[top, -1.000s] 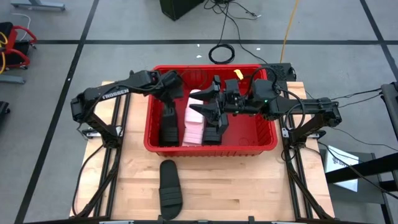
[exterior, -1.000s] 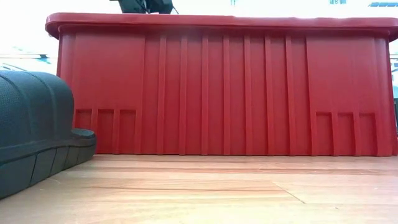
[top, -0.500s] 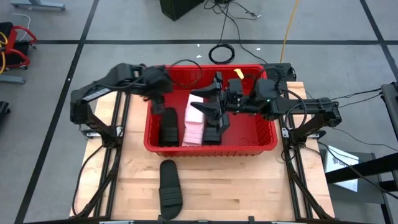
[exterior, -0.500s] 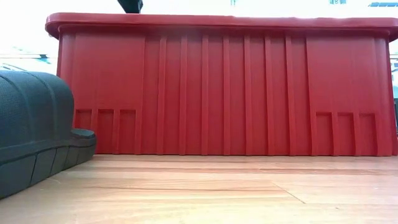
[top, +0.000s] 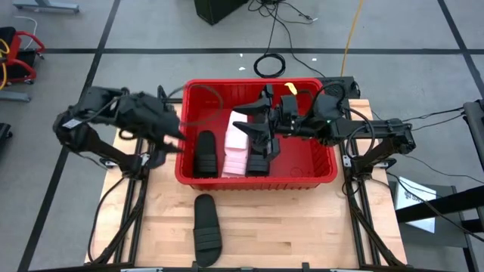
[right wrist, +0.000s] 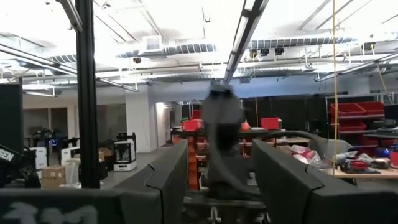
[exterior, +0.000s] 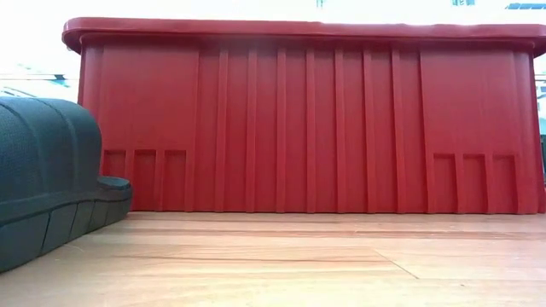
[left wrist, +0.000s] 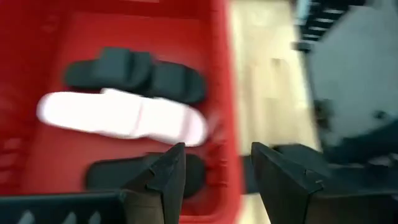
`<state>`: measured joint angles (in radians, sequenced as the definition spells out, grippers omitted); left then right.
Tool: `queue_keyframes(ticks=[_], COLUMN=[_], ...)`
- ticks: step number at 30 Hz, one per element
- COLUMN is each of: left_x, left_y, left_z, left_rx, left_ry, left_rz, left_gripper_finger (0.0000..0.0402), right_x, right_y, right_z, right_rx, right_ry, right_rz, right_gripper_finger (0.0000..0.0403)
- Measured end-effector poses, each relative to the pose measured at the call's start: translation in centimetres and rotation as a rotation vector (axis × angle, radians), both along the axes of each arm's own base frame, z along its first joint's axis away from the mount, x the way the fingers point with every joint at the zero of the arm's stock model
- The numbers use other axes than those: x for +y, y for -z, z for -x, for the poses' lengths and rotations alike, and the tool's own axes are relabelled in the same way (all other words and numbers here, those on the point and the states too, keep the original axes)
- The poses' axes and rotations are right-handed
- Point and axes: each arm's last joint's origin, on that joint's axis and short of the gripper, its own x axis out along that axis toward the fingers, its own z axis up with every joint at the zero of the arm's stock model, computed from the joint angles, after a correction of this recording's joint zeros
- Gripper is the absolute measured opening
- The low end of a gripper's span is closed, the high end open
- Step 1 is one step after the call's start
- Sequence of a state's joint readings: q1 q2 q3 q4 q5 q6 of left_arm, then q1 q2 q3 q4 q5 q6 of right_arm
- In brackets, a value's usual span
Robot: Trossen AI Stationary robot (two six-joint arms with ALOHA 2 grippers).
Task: Pick and place slides into bin
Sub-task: Put the black slipper into the red bin
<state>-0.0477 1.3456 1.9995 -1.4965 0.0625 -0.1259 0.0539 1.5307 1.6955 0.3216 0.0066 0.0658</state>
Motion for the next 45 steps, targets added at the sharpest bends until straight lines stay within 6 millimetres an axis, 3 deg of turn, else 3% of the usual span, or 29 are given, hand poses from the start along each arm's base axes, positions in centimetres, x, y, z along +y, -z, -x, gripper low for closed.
queue_keyframes(ticks=[6, 13, 17, 25, 29, 35, 45], left_x=[-3.6, -8.1, -10.3, -12.3, -12.5, -13.2, -14.9], left_y=[1.9, 7.8, 11.4, 18.8, 21.0, 21.6, 19.6], left_z=[-0.6, -2.4, -3.4, -4.7, -5.0, -5.5, -5.3], left_rx=[0.086, 0.248, 0.256, 0.243, 0.174, 0.067, 0.044], left_ry=[0.142, 0.284, 0.338, 0.326, 0.312, 0.318, 0.316], left_rz=[0.061, 0.116, 0.127, 0.196, 0.227, 0.235, 0.281], left_gripper_finger=[0.0177, 0.0177, 0.0177, 0.0177, 0.0177, 0.0177, 0.0177], right_x=[-0.5, -0.5, -0.5, -0.4, -0.3, -0.3, -0.2], right_y=[0.0, 0.1, 0.3, 0.7, 0.7, 0.6, 0.8], right_z=[0.0, -0.1, -0.1, -0.3, -0.3, -0.3, -0.3], right_rx=[0.001, 0.012, 0.034, 0.076, 0.076, 0.075, 0.096], right_ry=[0.013, 0.012, 0.006, -0.013, -0.015, -0.025, -0.039], right_rz=[0.001, 0.001, -0.011, -0.043, -0.043, -0.067, -0.091], right_gripper_finger=[0.0166, 0.0166, 0.0166, 0.0166, 0.0166, 0.0166, 0.0166])
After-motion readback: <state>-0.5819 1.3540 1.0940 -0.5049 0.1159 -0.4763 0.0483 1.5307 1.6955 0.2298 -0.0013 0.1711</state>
